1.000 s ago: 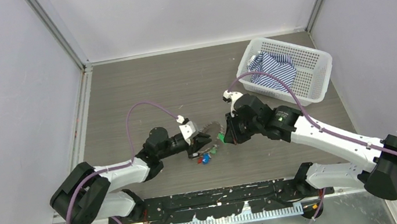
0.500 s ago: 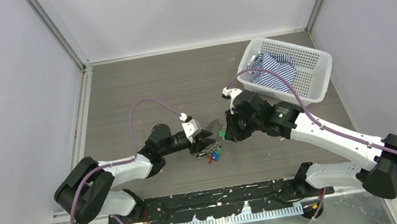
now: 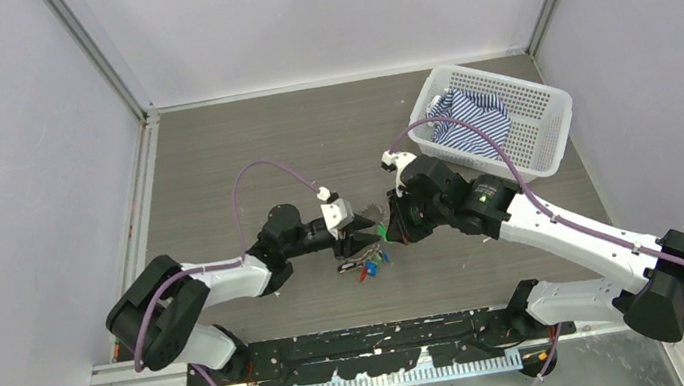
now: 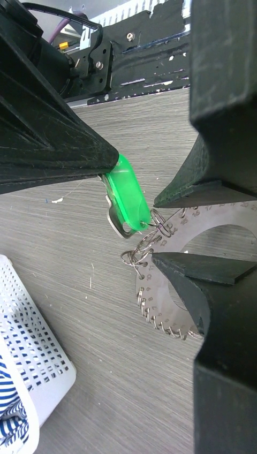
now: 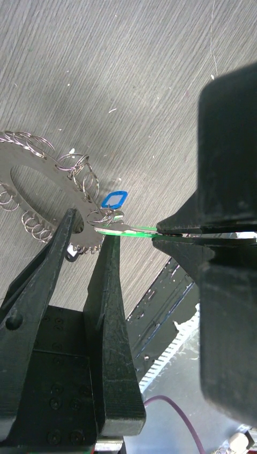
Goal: Remove the keys from the keyring
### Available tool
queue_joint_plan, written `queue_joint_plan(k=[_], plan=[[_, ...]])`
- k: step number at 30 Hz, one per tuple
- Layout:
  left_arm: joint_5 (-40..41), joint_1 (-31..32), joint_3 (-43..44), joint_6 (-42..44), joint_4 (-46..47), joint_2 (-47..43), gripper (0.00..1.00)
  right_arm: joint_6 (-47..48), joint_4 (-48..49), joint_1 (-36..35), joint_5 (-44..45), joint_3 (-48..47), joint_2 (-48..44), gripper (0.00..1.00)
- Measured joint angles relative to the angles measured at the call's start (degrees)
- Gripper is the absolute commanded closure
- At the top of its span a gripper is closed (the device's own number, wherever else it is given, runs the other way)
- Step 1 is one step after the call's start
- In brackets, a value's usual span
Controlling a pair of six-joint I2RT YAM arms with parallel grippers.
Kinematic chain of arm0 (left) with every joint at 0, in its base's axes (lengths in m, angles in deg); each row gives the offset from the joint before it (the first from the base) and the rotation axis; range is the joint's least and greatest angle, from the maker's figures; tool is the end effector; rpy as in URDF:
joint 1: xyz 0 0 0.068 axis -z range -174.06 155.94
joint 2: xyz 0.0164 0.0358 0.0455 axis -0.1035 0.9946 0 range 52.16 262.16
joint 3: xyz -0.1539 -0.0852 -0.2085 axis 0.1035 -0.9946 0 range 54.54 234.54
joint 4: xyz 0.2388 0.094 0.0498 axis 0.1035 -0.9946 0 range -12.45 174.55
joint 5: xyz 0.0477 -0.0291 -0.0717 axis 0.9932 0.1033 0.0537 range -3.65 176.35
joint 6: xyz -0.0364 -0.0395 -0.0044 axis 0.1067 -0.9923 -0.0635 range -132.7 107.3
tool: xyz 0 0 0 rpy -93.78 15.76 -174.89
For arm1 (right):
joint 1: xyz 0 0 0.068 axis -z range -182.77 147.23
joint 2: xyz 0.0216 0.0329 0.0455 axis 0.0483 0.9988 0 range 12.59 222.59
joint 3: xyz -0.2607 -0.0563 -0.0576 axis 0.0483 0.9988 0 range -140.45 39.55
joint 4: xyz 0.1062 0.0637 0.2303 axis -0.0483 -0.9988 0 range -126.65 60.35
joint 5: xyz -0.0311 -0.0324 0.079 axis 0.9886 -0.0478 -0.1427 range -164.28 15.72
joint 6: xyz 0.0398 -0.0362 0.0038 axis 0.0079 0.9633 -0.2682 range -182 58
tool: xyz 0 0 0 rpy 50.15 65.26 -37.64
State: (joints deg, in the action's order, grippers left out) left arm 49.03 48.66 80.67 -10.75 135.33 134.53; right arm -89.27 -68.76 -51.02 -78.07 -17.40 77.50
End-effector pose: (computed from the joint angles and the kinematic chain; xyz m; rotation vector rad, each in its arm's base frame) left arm 0.1857 -0.2009 0.1952 1.1186 1.3613 -1.0666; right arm 0.1537 0.1758 0.2979 -0.4884 2.4583 0.6690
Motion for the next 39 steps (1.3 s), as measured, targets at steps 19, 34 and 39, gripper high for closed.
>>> queue_joint_plan(k=[19, 34, 39], plan=[[-5.5, 0.0, 1.3, -1.6, 0.8, 4.3, 0.9, 0.0, -0.4, 0.0, -0.2, -0.1, 0.0, 0.99], [-0.8, 0.0, -0.8, -3.3, 5.9, 4.1, 1.0, -0.1, -1.7, -0.1, 2.5, 0.0, -0.8, 0.99], [0.7, 0.0, -2.2, -4.0, 7.8, 3.3, 1.0, -0.6, -1.6, -0.2, 4.3, 1.2, -1.7, 0.99]])
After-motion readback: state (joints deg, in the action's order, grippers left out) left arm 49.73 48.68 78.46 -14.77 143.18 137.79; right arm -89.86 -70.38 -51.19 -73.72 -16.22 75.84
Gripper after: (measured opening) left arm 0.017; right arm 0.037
